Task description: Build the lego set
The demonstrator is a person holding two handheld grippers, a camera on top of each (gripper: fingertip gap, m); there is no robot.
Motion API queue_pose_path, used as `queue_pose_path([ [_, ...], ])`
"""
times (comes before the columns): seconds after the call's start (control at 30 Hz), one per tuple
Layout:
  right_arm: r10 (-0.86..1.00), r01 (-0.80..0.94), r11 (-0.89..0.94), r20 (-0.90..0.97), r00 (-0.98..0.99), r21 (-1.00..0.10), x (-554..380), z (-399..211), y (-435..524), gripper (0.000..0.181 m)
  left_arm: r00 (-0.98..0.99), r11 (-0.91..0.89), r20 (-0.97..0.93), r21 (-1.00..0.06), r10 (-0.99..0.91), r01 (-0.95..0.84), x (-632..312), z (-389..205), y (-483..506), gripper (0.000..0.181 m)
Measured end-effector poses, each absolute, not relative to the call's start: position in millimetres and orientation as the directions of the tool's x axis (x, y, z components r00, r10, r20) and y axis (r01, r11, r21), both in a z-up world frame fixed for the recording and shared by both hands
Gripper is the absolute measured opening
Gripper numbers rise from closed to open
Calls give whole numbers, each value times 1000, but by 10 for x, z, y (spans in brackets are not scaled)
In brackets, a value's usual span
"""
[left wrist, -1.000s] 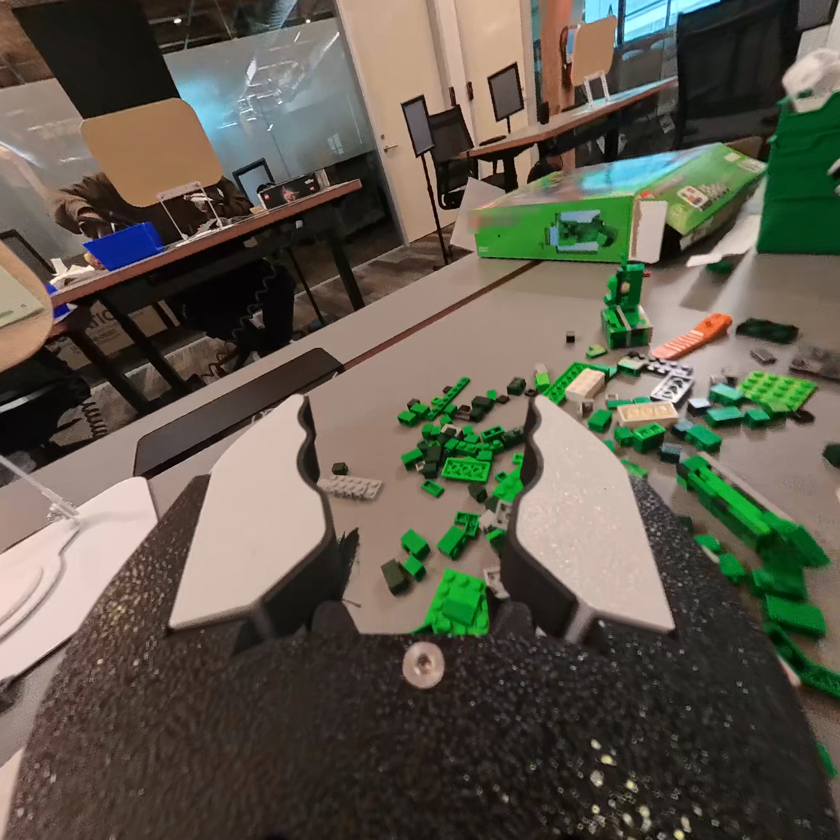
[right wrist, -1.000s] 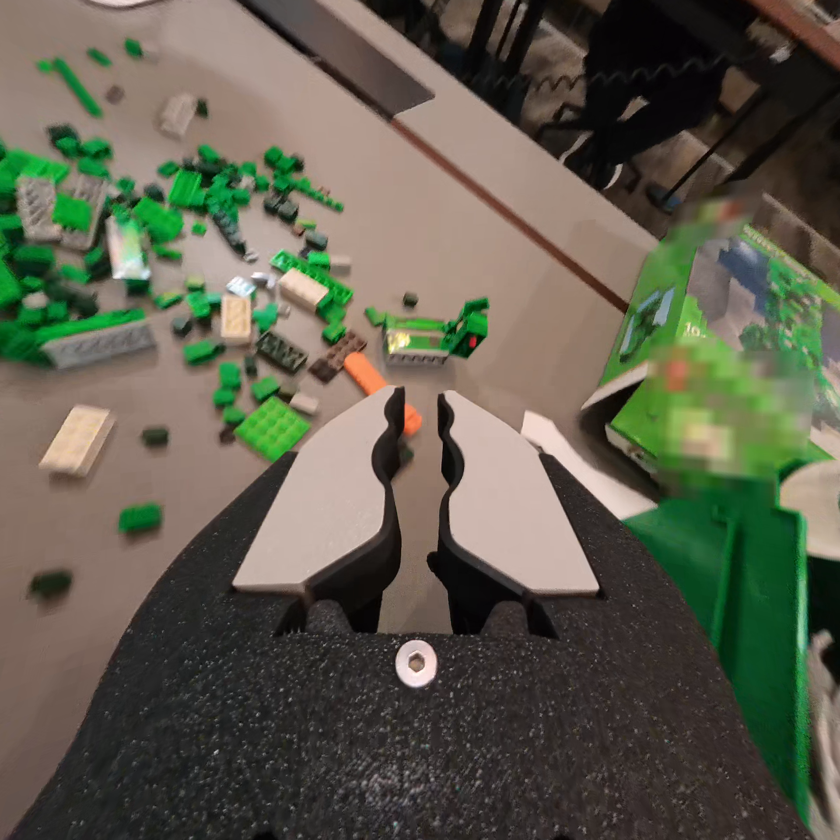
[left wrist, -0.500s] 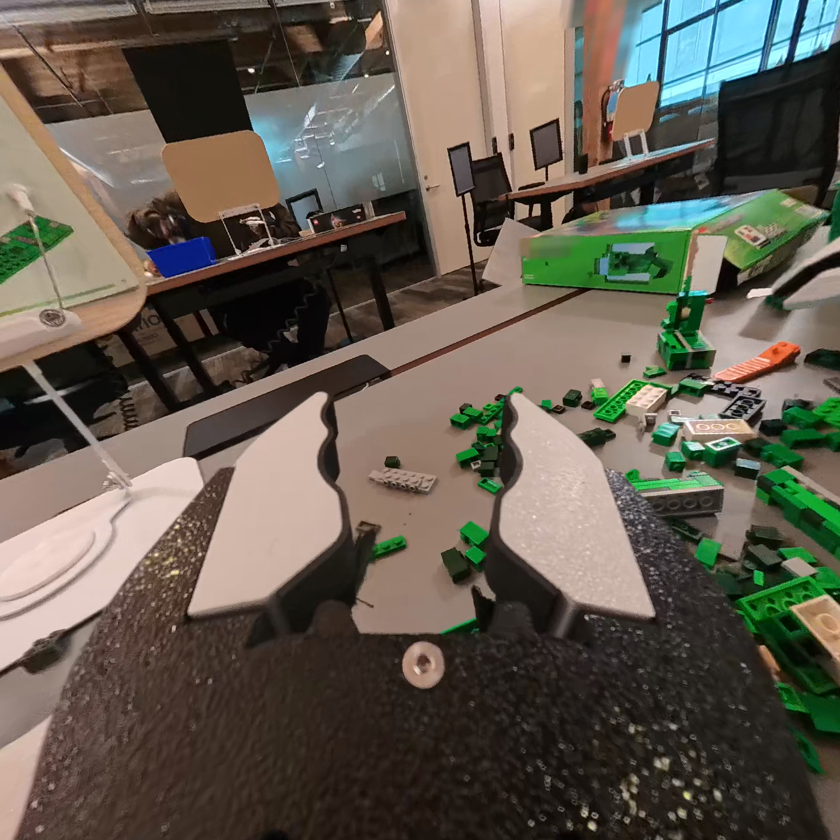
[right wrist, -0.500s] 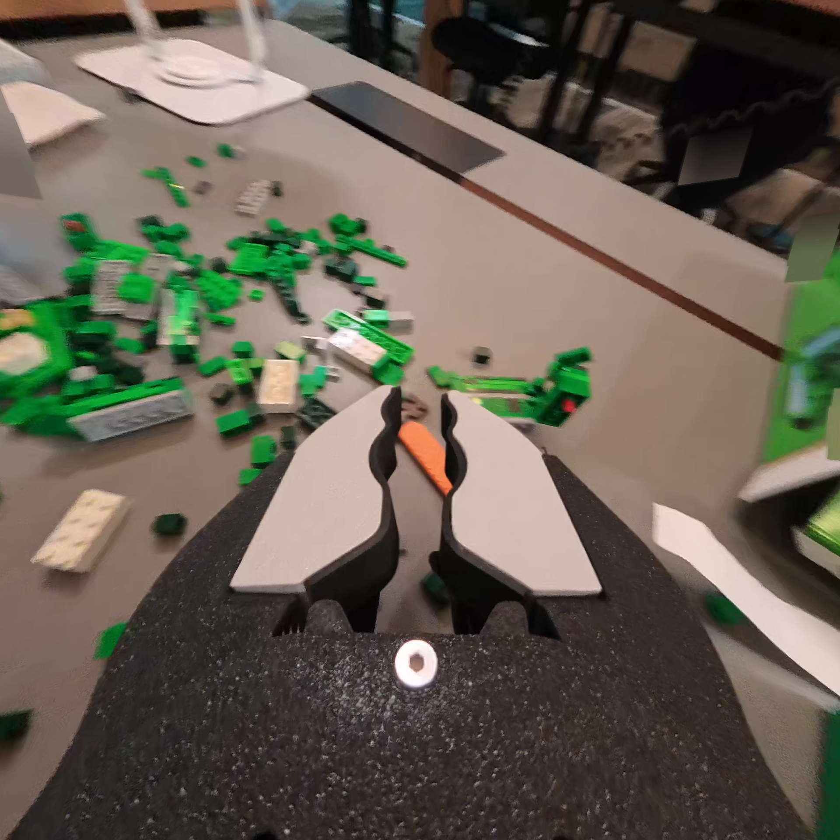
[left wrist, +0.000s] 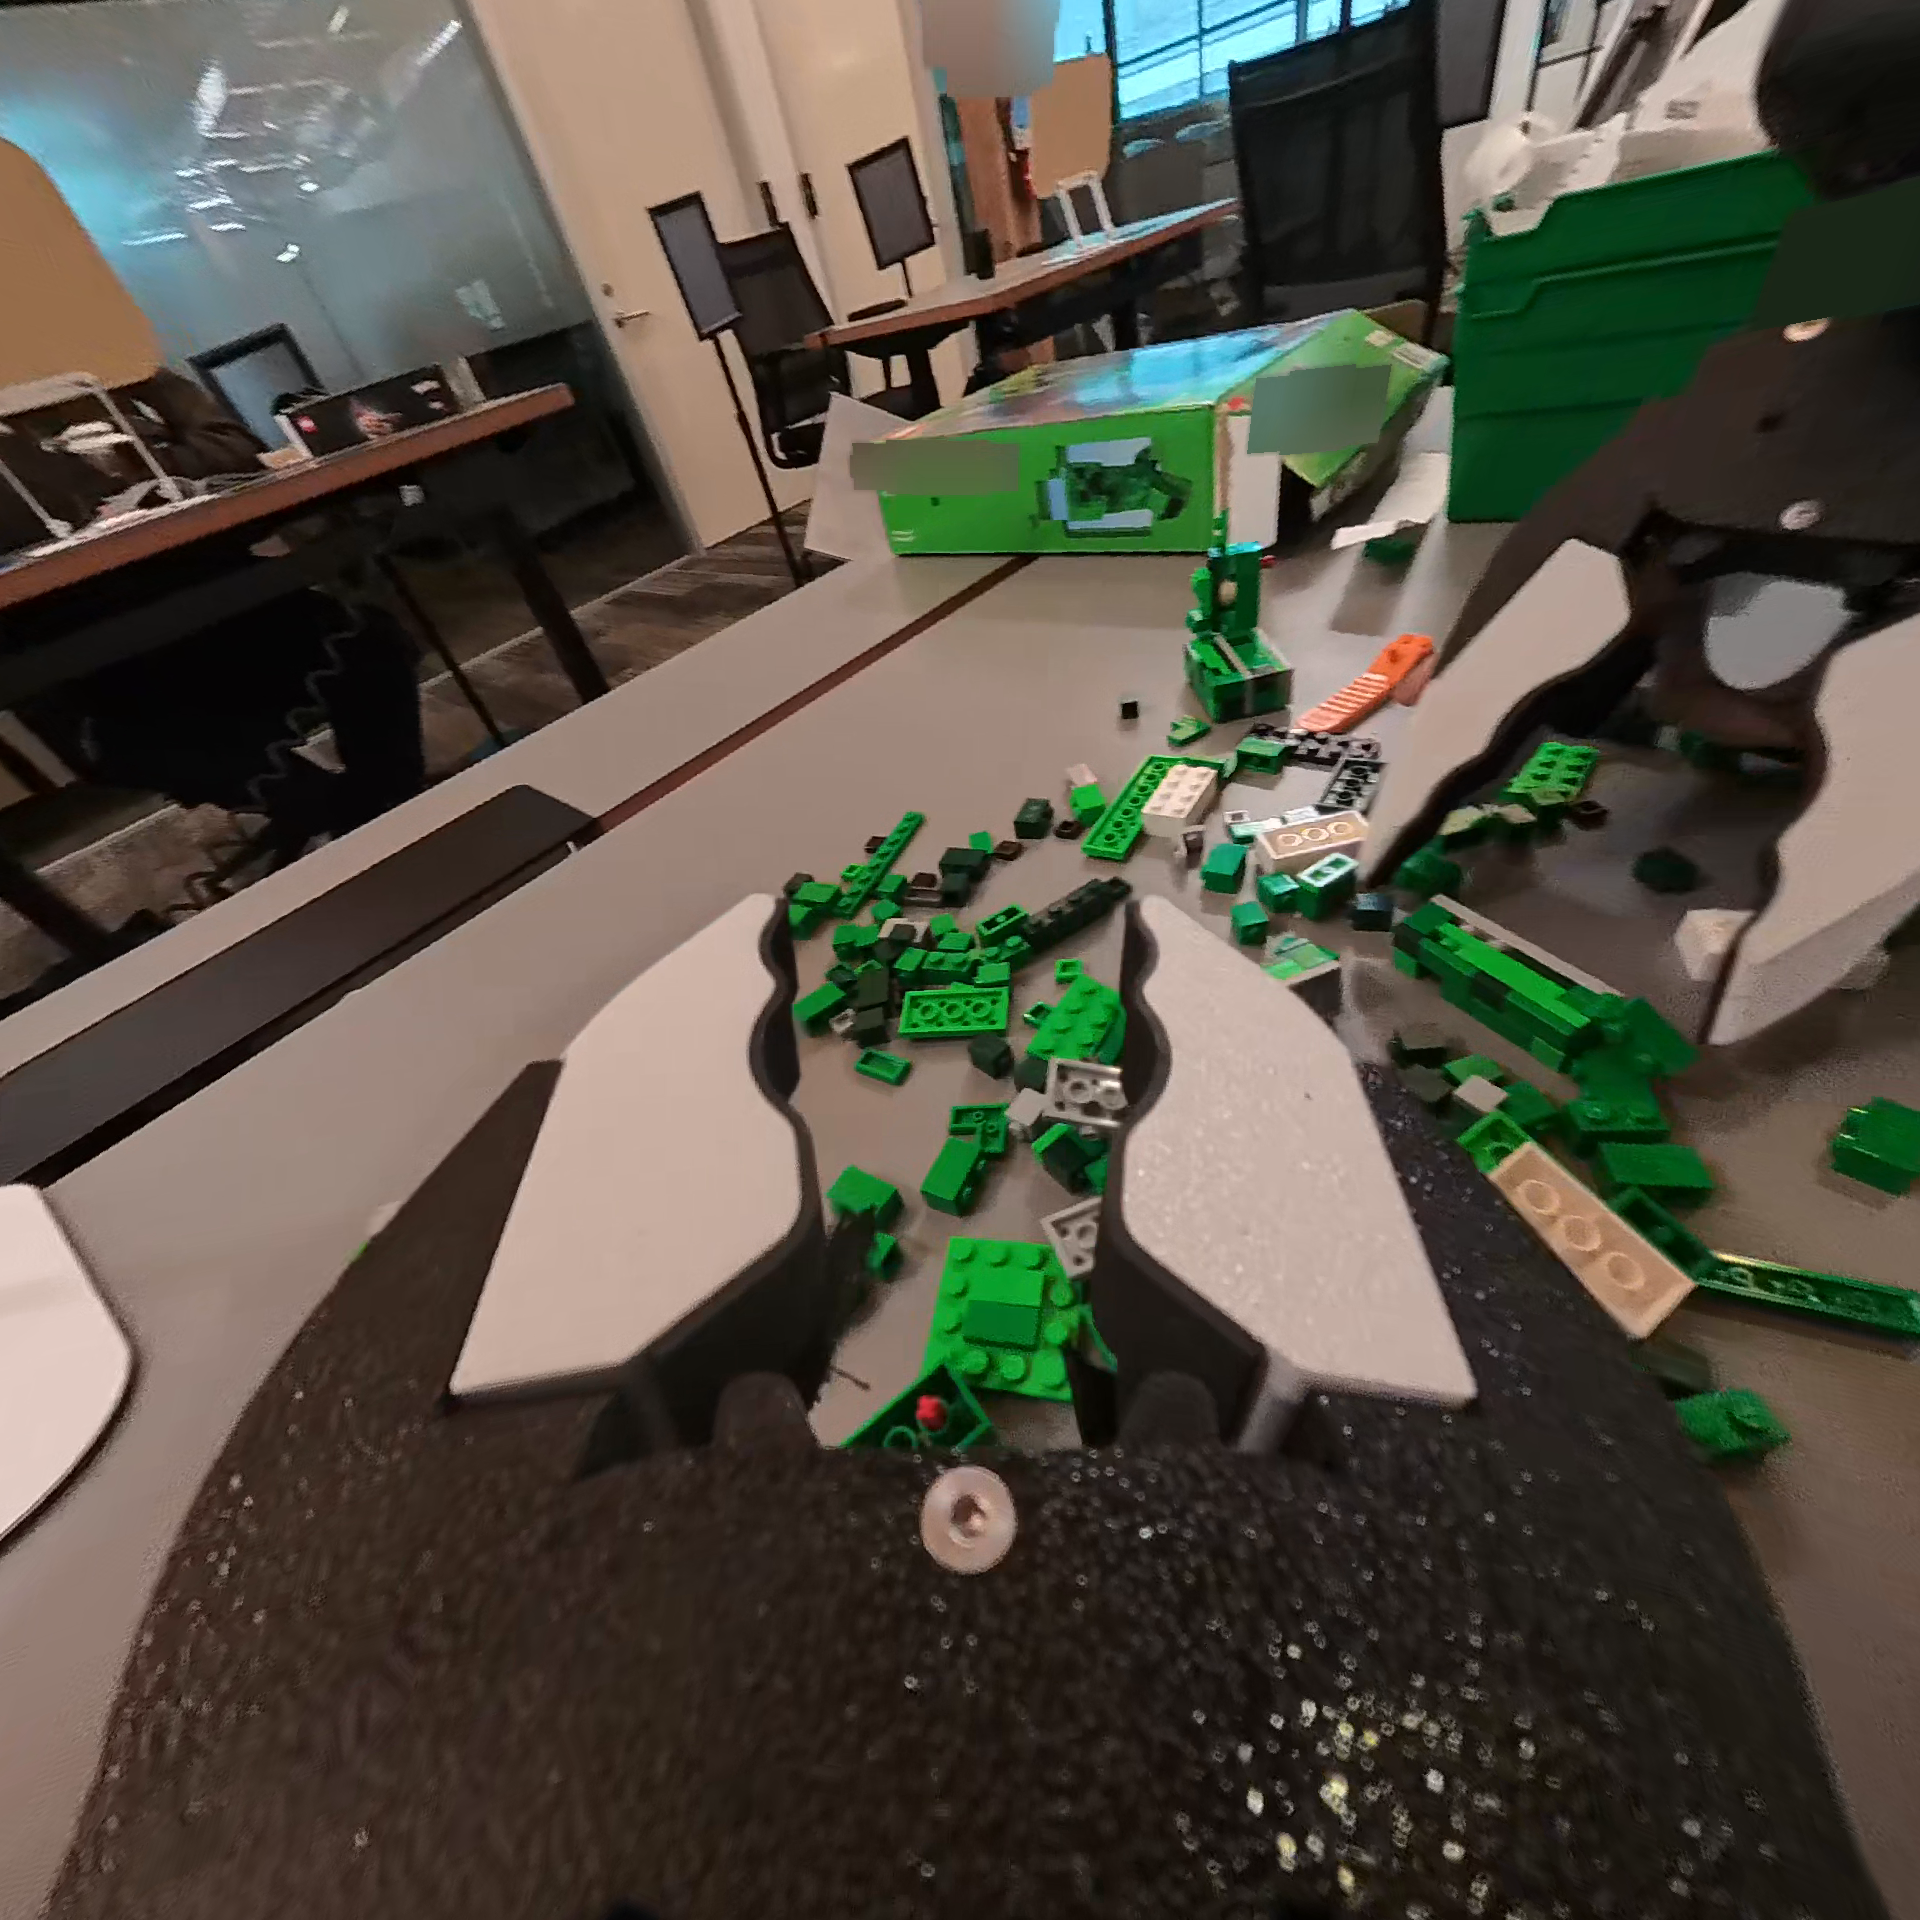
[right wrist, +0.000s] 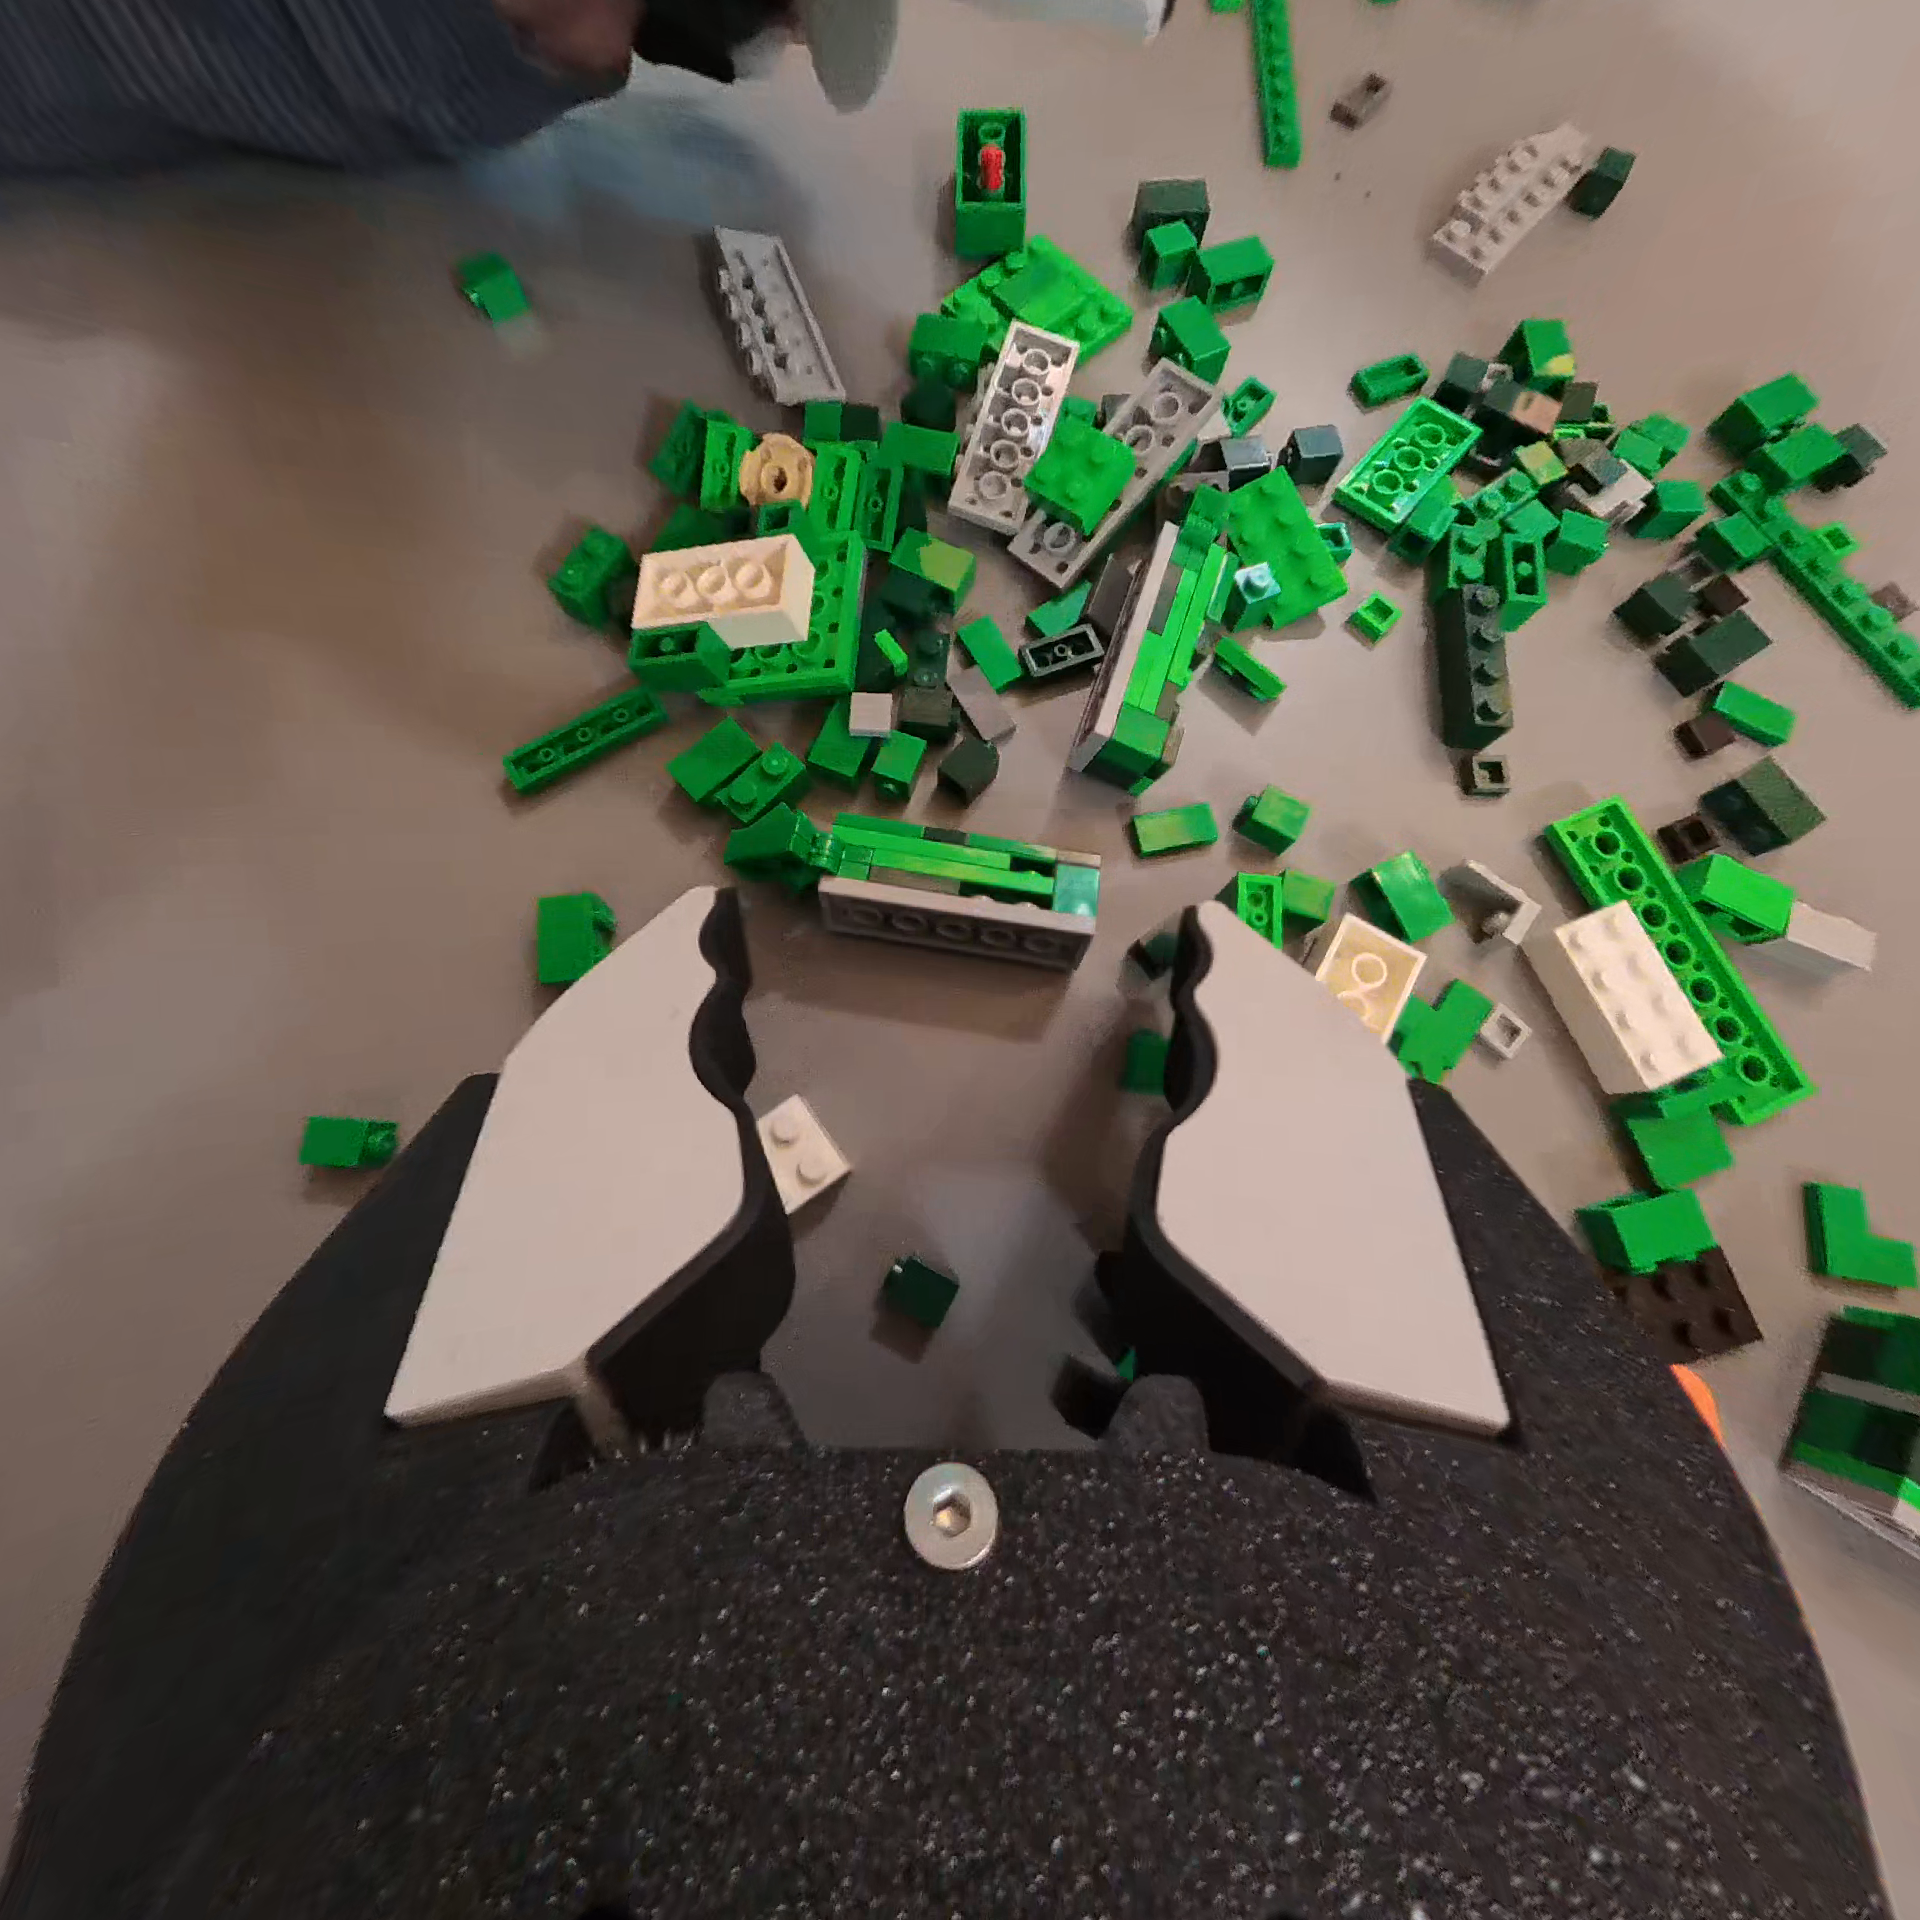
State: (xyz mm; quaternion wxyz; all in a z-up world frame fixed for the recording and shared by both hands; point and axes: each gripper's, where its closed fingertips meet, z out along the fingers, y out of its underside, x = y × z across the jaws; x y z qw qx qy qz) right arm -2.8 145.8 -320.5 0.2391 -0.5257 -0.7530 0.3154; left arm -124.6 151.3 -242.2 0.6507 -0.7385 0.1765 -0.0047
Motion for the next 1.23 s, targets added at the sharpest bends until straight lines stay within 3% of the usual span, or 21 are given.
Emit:
queue_pose_path([
  [0.23, 928, 676, 249, -29, -372, -693, -74, -3247, 1351, 68, 904, -86, -203, -964, -375, -252, -1007, -2459, 1488, 60],
  [0.4, 930, 640, 277, 32, -367, -717, -95, -3197, 1395, 68, 900, -90, -158, -973, -405, -211, -945, -2434, 1477, 61],
  [0.53, 932, 524, 326, 174, -319, -787, -180, -2987, 1488, 67, 860, -145, 6, -986, -511, -79, -698, -2391, 1462, 63],
  [0.7, 866, 352, 496, 421, -271, -793, -222, -2713, 1478, 67, 730, -380, 327, -920, -600, 99, -310, -2517, 1506, 72],
  [0.83, 757, 216, 650, 594, -273, -729, -185, -2572, 1347, 67, 594, -484, 497, -852, -632, 199, -169, -2513, 1470, 57],
  [1.0, 703, 140, 704, 656, -273, -696, -162, -2512, 1245, 65, 435, -600, 620, -774, -653, 203, -42, -2529, 1350, 36],
  [1.07, 694, 150, 714, 664, -280, -683, -160, -2544, 1245, 65, 381, -615, 639, -762, -668, 202, 14, -2517, 1302, 19],
  [1.13, 748, 135, 651, 602, -279, -747, -154, -2520, 1233, 63, 404, -586, 610, -786, -682, 197, -5, -2537, 1308, 18],
  [1.23, 922, 130, 228, 171, -348, -965, -133, -2376, 1211, 68, 434, -523, 550, -830, -713, 192, -57, -2504, 1298, 18],
])
